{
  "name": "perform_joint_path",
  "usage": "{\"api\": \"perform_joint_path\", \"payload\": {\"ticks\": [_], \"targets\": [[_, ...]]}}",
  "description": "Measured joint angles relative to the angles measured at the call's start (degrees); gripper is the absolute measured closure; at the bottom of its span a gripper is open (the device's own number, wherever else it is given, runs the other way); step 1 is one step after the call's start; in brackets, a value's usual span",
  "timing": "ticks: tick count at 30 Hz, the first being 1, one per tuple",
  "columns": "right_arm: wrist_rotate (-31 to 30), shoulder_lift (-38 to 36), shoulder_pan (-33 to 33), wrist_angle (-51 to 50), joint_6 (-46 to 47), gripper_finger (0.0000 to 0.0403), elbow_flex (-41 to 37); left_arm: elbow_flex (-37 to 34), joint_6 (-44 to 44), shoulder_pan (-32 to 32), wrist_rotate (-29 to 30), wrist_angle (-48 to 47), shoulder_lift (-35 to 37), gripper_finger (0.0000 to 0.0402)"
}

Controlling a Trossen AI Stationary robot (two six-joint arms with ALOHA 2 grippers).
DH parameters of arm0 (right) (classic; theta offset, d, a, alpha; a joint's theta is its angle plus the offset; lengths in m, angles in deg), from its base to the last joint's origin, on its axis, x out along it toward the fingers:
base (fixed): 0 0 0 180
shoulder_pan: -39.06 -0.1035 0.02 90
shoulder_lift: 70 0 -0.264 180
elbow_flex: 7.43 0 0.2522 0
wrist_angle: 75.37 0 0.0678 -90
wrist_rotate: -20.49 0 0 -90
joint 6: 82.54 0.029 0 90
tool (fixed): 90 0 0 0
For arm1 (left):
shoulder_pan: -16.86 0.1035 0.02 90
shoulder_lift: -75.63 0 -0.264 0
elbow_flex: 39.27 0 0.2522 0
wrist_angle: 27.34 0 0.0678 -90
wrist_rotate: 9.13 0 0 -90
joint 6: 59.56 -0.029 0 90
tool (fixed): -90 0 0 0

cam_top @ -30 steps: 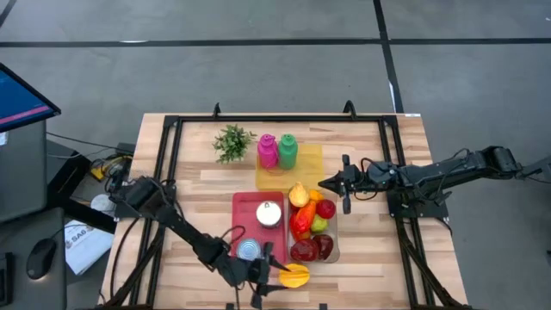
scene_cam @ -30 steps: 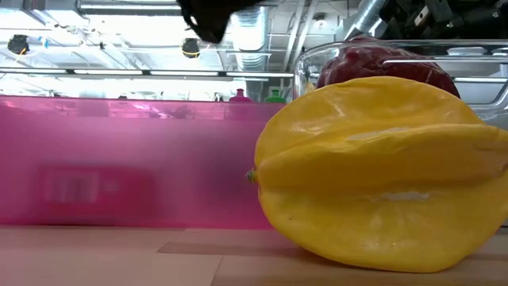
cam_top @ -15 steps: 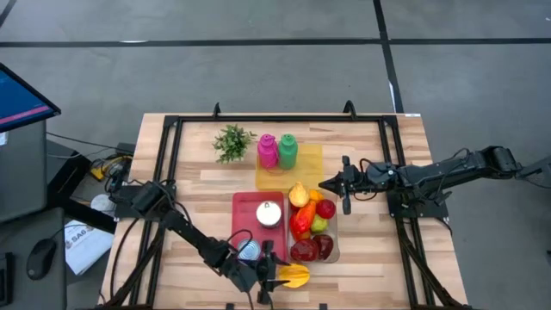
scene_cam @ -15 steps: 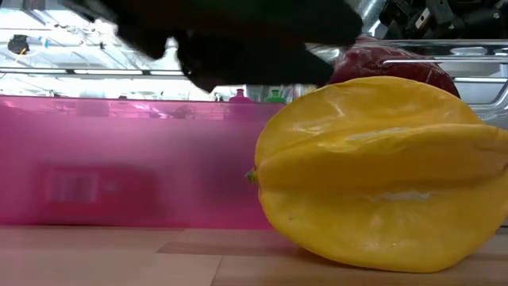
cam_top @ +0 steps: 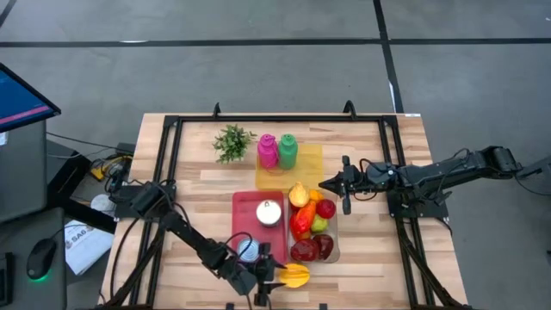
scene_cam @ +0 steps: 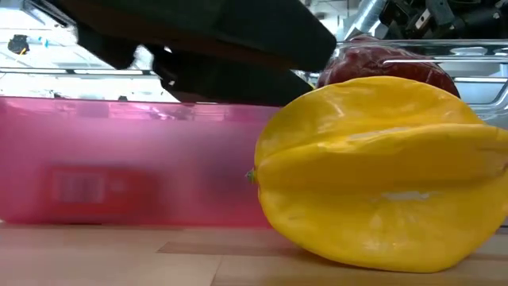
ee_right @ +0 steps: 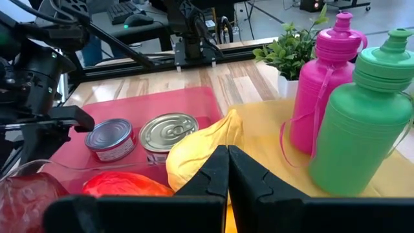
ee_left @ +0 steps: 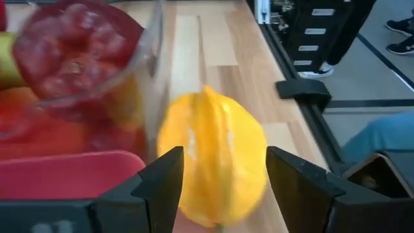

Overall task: Pick & Place Food Item
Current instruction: Put the starfruit into the transparent bin

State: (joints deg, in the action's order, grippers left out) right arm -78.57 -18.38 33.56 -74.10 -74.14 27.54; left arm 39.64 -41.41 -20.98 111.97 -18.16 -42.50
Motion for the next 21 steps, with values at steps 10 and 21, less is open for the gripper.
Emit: {"api": "perform_joint_path", "payload": {"ticks": [10,21], "targets": [[0.0,0.0,0.0,0.1,-0.1,0.0403,0.0,0.0,-1.3,0.7,0.4,0.7,-0.4,0.0192],[0.0,0.0,0.0,0.4,-1.3,0.0403,0.0,0.1,-3.7,-0.1,0.0,2.5,0.3,0.0192]]}}
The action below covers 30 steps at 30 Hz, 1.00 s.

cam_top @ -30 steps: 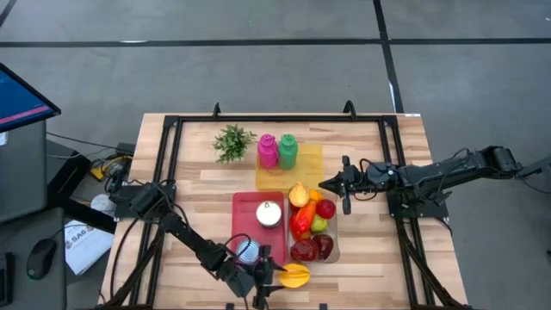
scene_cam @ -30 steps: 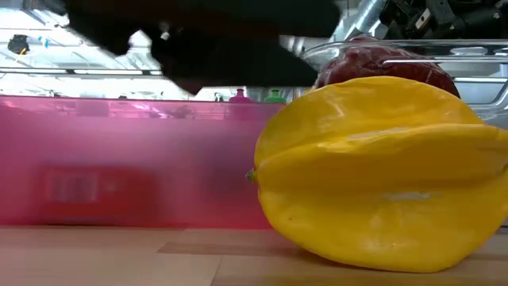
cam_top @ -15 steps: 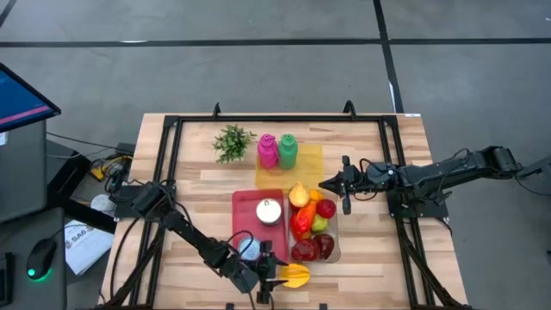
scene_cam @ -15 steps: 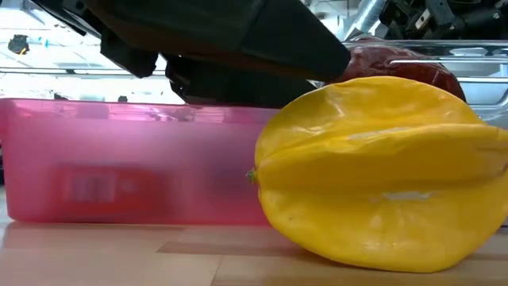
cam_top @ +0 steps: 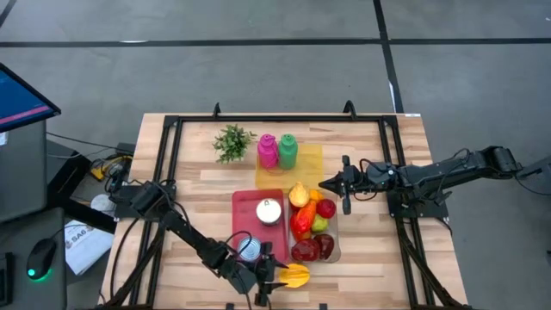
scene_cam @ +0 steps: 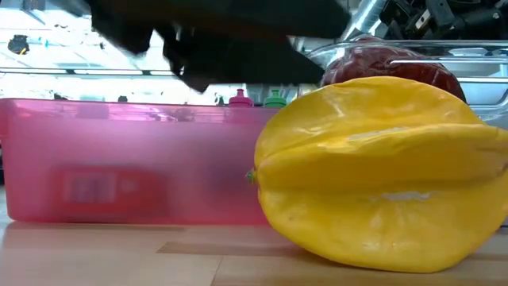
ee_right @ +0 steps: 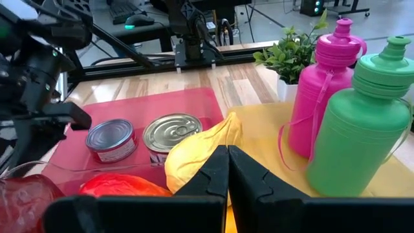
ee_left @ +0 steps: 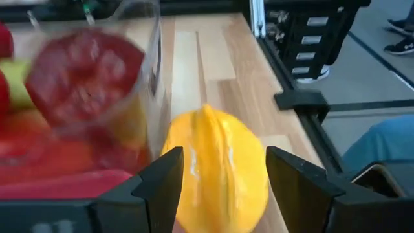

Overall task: Pick & Place Food Item
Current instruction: Put the starfruit into the transparent bin

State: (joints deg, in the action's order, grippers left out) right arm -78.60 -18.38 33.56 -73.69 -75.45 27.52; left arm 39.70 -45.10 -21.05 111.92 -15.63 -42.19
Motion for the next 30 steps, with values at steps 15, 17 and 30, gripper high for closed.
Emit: {"api": "perform_joint_path", "payload": {"ticks": [15,17,30], "targets": [[0.0,0.0,0.0,-0.6,0.0,0.0403,0.0,0.1,-8.2,-4.5,3.5,3.0,13.2,0.0193],[0.0,0.0,0.0,-1.0,-0.1,0.0403,0.0,1.4,-8.2,-5.5,4.7,4.1,11.7,0.0197],[0.0,0.0,-0.1,-3.0,0.0,0.0403,0.0,15.8,-0.8,-5.4,7.0,-12.2,-1.8,0.0231]]}}
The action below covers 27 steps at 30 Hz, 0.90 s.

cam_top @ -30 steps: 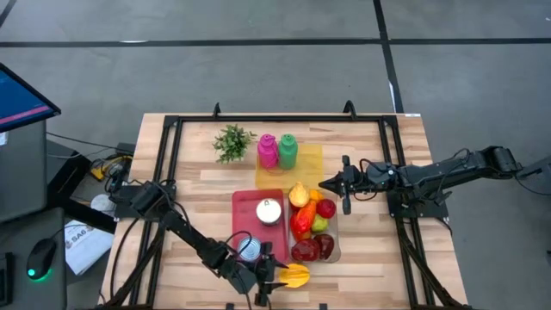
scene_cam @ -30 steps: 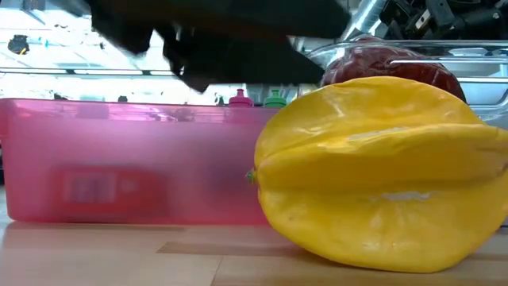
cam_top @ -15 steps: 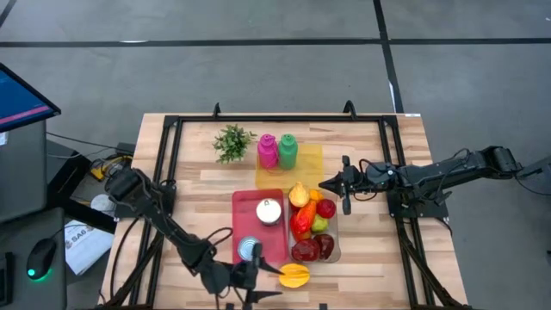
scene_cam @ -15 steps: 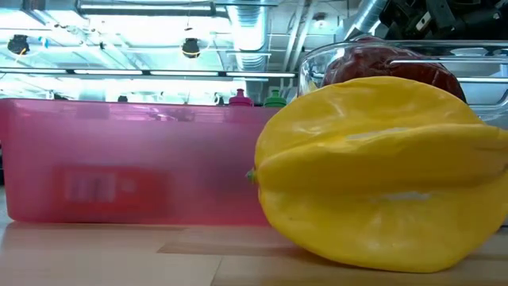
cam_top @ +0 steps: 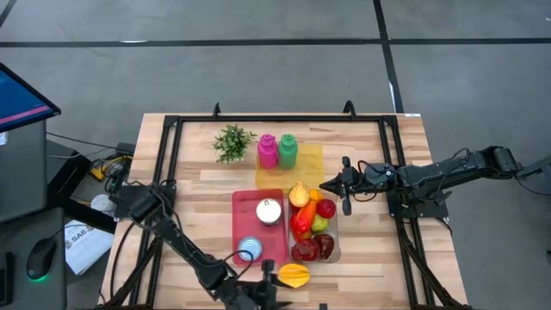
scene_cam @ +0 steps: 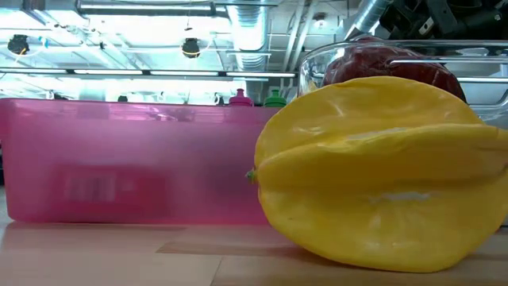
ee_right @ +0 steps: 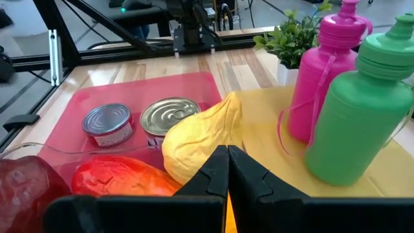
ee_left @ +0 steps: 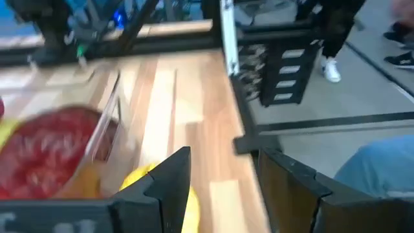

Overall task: Pick & Place Food Item
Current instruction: Put the starfruit into the transparent bin

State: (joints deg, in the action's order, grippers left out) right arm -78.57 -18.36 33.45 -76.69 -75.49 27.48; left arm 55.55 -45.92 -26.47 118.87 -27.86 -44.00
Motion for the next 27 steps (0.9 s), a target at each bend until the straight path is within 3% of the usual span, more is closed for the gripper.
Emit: {"api": "perform_joint_path", "payload": {"ticks": [6,17,27], "targets": [[0.0,0.0,0.0,-0.7,0.0,0.0403,0.0,0.0,6.8,2.8,0.0,-3.1,-3.4,0.023],[0.0,0.0,0.0,-3.7,0.0,0.0403,0.0,-0.1,9.3,4.9,-0.1,-7.0,-4.5,0.0229],[0.0,0.0,0.0,-3.6,-1.5,0.0403,0.0,-0.1,12.3,5.3,-3.9,-11.6,-4.5,0.0232]]}}
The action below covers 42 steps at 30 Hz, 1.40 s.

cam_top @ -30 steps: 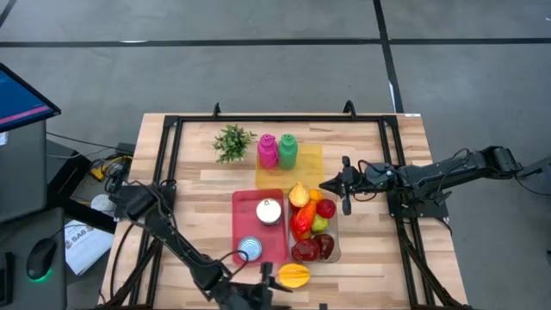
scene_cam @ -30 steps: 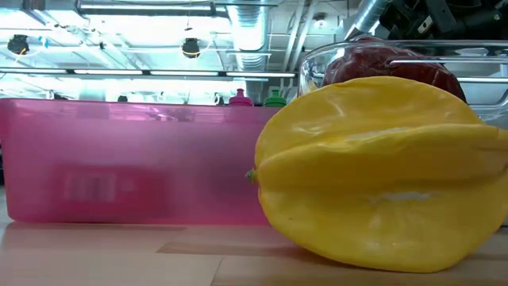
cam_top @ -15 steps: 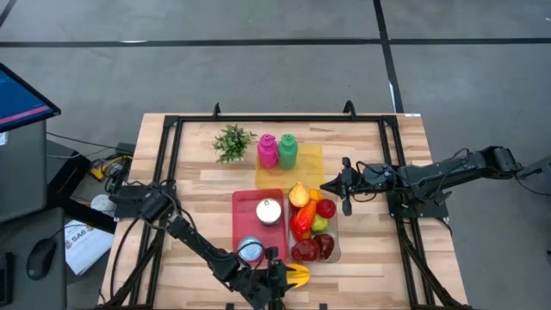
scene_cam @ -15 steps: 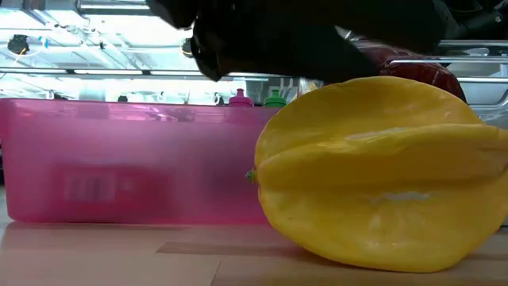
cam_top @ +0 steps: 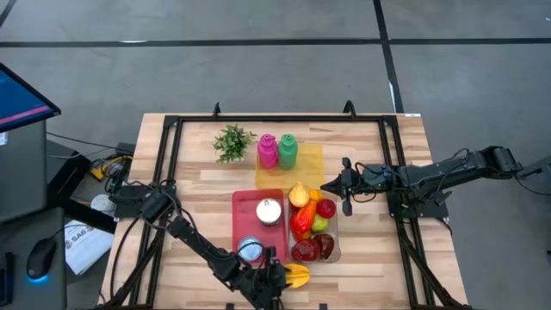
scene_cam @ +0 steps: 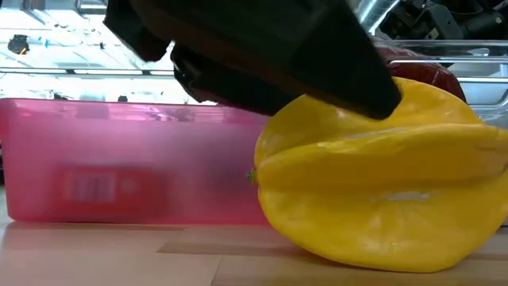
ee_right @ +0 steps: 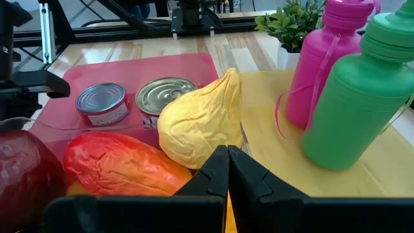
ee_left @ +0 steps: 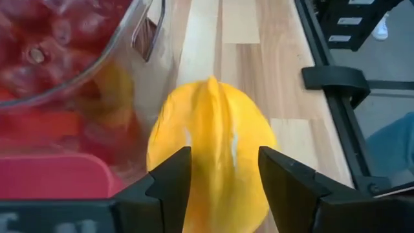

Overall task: Pick & Place Food Item
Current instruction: Put the starfruit into the transparent bin

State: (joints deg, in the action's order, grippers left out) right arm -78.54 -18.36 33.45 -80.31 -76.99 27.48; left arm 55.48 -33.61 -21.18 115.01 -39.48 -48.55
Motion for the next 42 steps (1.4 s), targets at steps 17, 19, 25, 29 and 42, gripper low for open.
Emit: {"api": "perform_joint_path", "payload": {"ticks": [17,19,25,29,42], "targets": [[0.0,0.0,0.0,0.1,0.0,0.0403,0.0,-0.2,-1.8,-1.0,0.1,1.0,0.5,0.0391],[0.0,0.0,0.0,0.2,0.0,0.0403,0.0,-0.2,-1.8,-1.6,0.1,1.4,1.4,0.039],[0.0,0.0,0.0,0.2,0.0,0.0403,0.0,-0.2,-5.5,-2.5,2.6,2.6,7.4,0.0394],[0.0,-0.1,0.0,0.1,0.0,0.0403,0.0,-0.1,-12.7,-1.4,6.3,3.5,11.8,0.0394],[-1.4,-8.5,4.4,0.1,-0.2,0.0403,0.1,-0.1,-23.1,14.9,-9.1,10.4,12.1,0.0394]]}}
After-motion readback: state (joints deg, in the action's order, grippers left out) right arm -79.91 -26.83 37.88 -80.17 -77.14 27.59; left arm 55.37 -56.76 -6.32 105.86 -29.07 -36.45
